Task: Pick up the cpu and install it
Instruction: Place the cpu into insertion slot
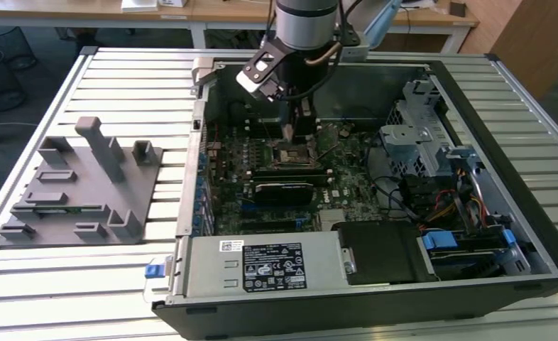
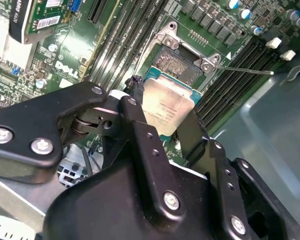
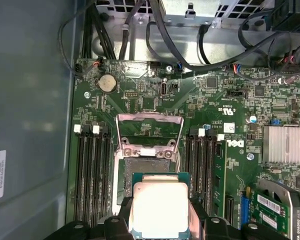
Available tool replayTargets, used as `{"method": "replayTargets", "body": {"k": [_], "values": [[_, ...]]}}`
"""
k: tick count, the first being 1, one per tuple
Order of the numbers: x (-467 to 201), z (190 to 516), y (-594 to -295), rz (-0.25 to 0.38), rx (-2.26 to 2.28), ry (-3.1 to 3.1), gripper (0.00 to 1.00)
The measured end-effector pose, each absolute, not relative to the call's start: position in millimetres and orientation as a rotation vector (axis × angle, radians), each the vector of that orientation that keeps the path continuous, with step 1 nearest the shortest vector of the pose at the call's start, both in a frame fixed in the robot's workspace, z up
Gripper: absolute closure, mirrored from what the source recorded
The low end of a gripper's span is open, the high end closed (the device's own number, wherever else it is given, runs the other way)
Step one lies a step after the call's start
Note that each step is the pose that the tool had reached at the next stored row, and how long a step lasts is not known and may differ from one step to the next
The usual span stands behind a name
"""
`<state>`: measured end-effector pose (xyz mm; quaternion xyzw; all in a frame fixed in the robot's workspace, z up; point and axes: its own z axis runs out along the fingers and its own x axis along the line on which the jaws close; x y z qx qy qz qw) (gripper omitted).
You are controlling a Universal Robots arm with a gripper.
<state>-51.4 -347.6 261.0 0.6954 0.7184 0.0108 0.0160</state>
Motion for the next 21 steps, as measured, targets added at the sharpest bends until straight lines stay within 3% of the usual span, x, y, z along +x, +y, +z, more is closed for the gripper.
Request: {"method": "replayTargets", "body": {"k": [21], "values": [[-51, 234, -344, 0.033, 2.168, 2.229, 0.47]]}}
